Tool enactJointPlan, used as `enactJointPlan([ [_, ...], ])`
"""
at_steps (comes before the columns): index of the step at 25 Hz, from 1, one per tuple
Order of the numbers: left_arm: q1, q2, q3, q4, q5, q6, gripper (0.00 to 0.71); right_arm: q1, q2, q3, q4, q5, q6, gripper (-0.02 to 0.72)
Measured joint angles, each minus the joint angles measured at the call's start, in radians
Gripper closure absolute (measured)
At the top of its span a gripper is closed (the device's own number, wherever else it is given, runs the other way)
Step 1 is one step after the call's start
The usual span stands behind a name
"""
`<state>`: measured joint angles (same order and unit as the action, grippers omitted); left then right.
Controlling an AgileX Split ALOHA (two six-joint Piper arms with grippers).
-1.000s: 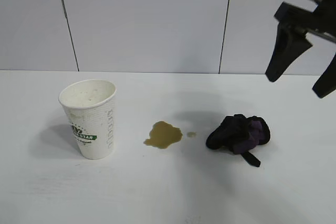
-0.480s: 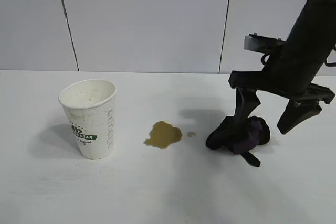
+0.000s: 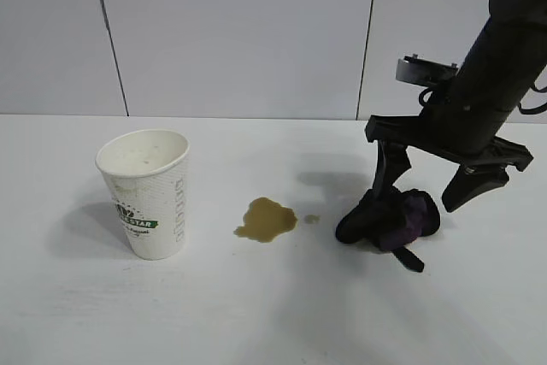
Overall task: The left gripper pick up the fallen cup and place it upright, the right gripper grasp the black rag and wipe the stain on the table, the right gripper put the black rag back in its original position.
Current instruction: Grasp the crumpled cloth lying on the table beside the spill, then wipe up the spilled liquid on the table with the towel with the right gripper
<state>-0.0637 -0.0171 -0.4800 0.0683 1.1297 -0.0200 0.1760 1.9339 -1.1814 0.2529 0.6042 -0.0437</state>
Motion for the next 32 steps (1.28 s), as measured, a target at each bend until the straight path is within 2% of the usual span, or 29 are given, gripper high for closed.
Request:
enactJointPlan([
  [7,0.000,0.000,0.000,0.000,0.000,0.000,0.016,0.000,0.040,-0.001,0.010,-0.002,0.044,0.138],
  [9,0.000,0.000,0.000,0.000,0.000,0.000,0.016,0.000,0.045,-0.001,0.014,-0.002,0.051,0.170],
  [11,0.000,0.000,0.000,0.000,0.000,0.000,0.016,0.000,0.049,-0.001,0.015,-0.002,0.051,0.251],
  [13,0.000,0.000,0.000,0.000,0.000,0.000,0.016,0.000,0.051,-0.001,0.016,-0.002,0.052,0.389],
  [15,0.000,0.000,0.000,0.000,0.000,0.000,0.016,0.000,0.051,-0.001,0.016,-0.002,0.053,0.567],
  [16,0.000,0.000,0.000,0.000,0.000,0.000,0.016,0.000,0.051,-0.001,0.016,-0.002,0.054,0.619],
  [18,0.000,0.000,0.000,0.000,0.000,0.000,0.016,0.000,0.051,-0.001,0.016,-0.002,0.054,0.662],
  [21,0.000,0.000,0.000,0.000,0.000,0.000,0.016,0.000,0.051,-0.001,0.021,0.006,0.054,0.673],
  [26,0.000,0.000,0.000,0.000,0.000,0.000,0.016,0.000,0.010,-0.001,0.056,0.061,0.044,0.674],
  [32,0.000,0.000,0.000,0.000,0.000,0.000,0.016,0.002,-0.106,-0.001,0.154,0.090,-0.023,0.674],
])
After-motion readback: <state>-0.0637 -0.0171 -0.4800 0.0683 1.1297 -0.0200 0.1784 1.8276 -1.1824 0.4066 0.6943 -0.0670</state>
